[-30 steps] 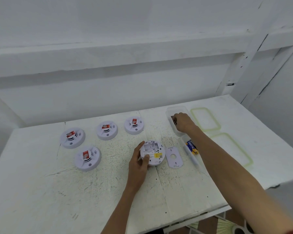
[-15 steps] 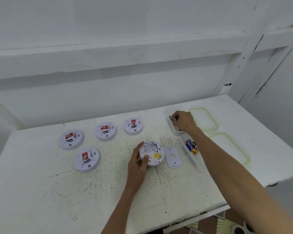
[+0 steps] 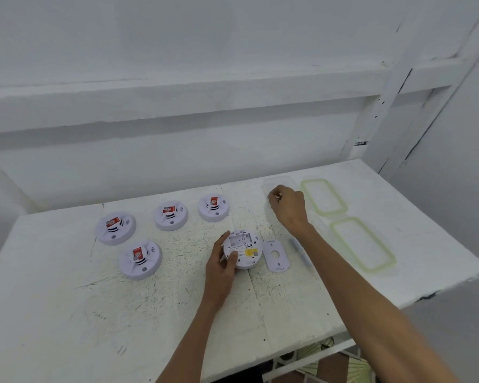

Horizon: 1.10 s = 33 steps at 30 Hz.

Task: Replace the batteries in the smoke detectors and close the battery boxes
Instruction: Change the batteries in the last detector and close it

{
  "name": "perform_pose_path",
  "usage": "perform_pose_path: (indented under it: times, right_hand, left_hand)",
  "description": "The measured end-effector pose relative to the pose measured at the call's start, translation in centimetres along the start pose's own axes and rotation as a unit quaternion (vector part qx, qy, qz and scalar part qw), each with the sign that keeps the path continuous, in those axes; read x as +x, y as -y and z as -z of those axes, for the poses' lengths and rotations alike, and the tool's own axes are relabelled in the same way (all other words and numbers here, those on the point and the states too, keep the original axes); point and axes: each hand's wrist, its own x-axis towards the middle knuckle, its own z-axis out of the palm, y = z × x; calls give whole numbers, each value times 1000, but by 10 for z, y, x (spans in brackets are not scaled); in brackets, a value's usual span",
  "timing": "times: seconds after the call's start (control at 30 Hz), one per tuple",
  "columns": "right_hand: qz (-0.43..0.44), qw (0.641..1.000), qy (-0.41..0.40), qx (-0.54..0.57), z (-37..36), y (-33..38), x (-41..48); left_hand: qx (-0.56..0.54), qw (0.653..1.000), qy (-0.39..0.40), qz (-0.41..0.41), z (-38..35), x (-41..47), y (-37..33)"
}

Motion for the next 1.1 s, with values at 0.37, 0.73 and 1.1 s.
perform_pose_path:
  times: [0.37,0.73,1.1]
  right_hand:
    - [13,997,56,52,-35,18,-71]
    - [-52,993,19,106,-57,15,-90]
    - [6,999,-43,24,-74,13,-109]
  left_hand:
    - [-18,1000,2,-4,0,-2,-3]
    - [14,1000,-1,-23,0,-3,-7]
    - [14,999,1,-35,0,-1,-1]
